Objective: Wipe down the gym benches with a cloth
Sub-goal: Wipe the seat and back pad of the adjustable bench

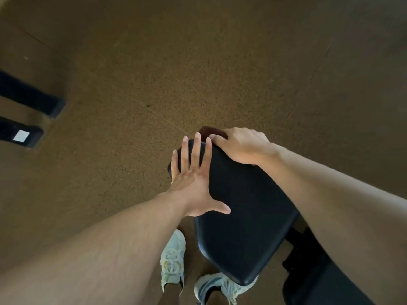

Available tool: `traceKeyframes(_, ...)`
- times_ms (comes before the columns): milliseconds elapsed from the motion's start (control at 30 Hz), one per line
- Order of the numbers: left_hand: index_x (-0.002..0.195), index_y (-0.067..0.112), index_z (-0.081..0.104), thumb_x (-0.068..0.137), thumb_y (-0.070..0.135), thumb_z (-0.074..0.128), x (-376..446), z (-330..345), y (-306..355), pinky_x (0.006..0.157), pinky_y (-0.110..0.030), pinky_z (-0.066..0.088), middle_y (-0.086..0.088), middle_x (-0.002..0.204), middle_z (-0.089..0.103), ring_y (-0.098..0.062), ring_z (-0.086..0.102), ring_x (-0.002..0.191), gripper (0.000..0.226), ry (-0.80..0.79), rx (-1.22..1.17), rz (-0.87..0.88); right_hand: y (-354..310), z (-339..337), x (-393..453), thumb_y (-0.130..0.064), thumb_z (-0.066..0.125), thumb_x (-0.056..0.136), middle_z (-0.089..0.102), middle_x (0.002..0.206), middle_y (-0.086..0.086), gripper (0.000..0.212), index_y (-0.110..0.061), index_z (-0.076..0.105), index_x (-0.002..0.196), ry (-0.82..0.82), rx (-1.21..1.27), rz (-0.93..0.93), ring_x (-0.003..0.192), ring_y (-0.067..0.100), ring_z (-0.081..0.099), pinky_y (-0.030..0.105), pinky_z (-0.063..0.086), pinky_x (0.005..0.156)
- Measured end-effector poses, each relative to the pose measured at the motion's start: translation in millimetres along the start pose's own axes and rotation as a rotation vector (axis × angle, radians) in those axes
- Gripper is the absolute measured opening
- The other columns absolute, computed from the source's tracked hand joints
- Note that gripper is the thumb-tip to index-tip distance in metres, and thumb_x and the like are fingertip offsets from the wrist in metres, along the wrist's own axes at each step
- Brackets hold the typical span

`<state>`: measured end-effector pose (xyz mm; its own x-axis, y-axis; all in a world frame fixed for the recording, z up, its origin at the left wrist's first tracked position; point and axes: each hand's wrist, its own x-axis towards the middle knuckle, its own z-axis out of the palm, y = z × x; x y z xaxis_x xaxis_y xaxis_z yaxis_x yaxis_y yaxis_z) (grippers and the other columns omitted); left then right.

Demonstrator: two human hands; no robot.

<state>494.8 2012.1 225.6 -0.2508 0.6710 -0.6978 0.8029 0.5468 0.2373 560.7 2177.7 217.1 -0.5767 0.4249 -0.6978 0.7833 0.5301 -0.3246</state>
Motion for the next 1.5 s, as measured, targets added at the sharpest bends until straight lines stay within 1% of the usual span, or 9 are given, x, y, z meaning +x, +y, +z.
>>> traceKeyframes(167, 0.144, 0.027, -0.048, 0.052, 0.084, 0.077, -0.8, -7.5, 3.6, 0.121, -0.057, -0.022, -0.001, 0.143, -0.064, -0.029, -0.058, 0.134, 0.166, -0.057, 0.034, -0.054, 62.8, 21.9, -47.1, -0.066, 0.032, 0.104, 0.066, 0.125, -0.009, 0.049, -0.035, 0.061, 0.129, 0.367, 0.022, -0.063, 0.119, 0.022, 0.060, 0.042, 0.047, 0.085)
traceKeyframes(333, 0.141, 0.028, -0.051, 0.050, 0.087, 0.075, -1.8, -12.2, 7.6, 0.120, -0.056, -0.022, -0.003, 0.144, -0.063, -0.031, -0.057, 0.135, 0.167, -0.087, 0.053, -0.079, 82.5, 117.6, -117.8, -0.050, 0.048, 0.106, 0.045, 0.161, 0.003, 0.048, -0.031, 0.055, 0.151, 0.767, 0.152, 0.127, 0.155, 0.028, 0.033, 0.057, 0.023, 0.127)
traceKeyframes(500, 0.140, 0.029, -0.053, 0.053, 0.087, 0.073, -1.8, -13.8, 9.9, 0.120, -0.056, -0.023, -0.004, 0.145, -0.062, -0.032, -0.055, 0.136, 0.164, -0.096, 0.050, -0.082, 38.8, 207.2, -185.6, -0.054, 0.055, 0.099, 0.037, 0.166, 0.000, 0.055, -0.037, 0.051, 0.151, 0.688, 0.108, 0.061, 0.158, 0.031, 0.027, 0.070, 0.028, 0.119)
traceKeyframes(767, 0.141, 0.026, -0.052, 0.046, 0.089, 0.075, 1.0, -8.5, 8.4, 0.120, -0.056, -0.022, -0.005, 0.145, -0.062, -0.033, -0.054, 0.137, 0.170, -0.054, 0.054, -0.055, 50.7, 91.4, -83.0, -0.081, 0.025, 0.095, 0.009, 0.176, -0.004, 0.078, -0.045, 0.016, 0.163, 0.586, 0.197, 0.430, 0.163, 0.030, -0.001, 0.070, 0.002, 0.124)
traceKeyframes(900, 0.141, 0.024, -0.052, 0.049, 0.088, 0.075, 4.4, -3.3, 5.2, 0.119, -0.057, -0.022, -0.008, 0.146, -0.061, -0.035, -0.051, 0.139, 0.169, -0.026, 0.070, -0.030, 61.0, 62.4, -62.7, -0.077, 0.019, 0.099, 0.016, 0.175, -0.006, 0.070, -0.047, 0.020, 0.163, 0.586, 0.360, 0.591, 0.162, 0.029, 0.004, 0.064, 0.007, 0.127)
traceKeyframes(1033, 0.141, 0.021, -0.052, 0.052, 0.088, 0.073, 5.9, -1.6, 0.3, 0.120, -0.060, -0.020, -0.010, 0.143, -0.062, -0.038, -0.050, 0.139, 0.167, -0.028, 0.070, 0.015, 27.9, 116.2, -92.2, -0.067, 0.024, 0.104, 0.003, 0.177, -0.005, 0.064, -0.047, 0.015, 0.164, 0.763, 0.444, 0.750, 0.162, 0.029, -0.001, 0.055, 0.028, 0.125)
traceKeyframes(1133, 0.143, 0.020, -0.049, 0.053, 0.087, 0.074, 6.8, -1.2, -0.1, 0.120, -0.061, -0.019, -0.012, 0.149, -0.057, -0.039, -0.047, 0.141, 0.166, -0.005, 0.071, 0.043, -7.9, 162.4, -119.7, -0.061, 0.031, 0.105, -0.002, 0.177, -0.006, 0.063, -0.045, 0.016, 0.164, 0.798, 0.561, 0.845, 0.162, 0.026, -0.002, 0.050, 0.027, 0.123)
traceKeyframes(1367, 0.149, 0.019, -0.042, 0.064, 0.083, 0.071, 3.8, -0.2, -0.7, 0.118, -0.059, -0.019, -0.015, 0.156, -0.048, -0.040, -0.040, 0.146, 0.156, 0.029, 0.068, 0.083, -81.3, 254.1, -162.9, -0.069, 0.023, 0.103, 0.003, 0.175, -0.017, 0.062, -0.049, 0.023, 0.161, 0.849, 0.448, 0.780, 0.163, 0.018, -0.009, 0.059, 0.018, 0.127)
traceKeyframes(1500, 0.159, 0.023, -0.024, 0.091, 0.069, 0.055, 2.5, -4.8, -15.9, 0.124, -0.052, -0.017, -0.006, 0.166, -0.033, -0.028, -0.032, 0.153, 0.113, 0.117, -0.221, 0.196, -84.0, 276.3, -170.3, -0.064, 0.034, 0.105, 0.023, 0.173, -0.001, 0.063, -0.035, 0.033, 0.161, 0.834, 0.174, 0.570, 0.163, 0.033, 0.008, 0.064, 0.011, 0.128)
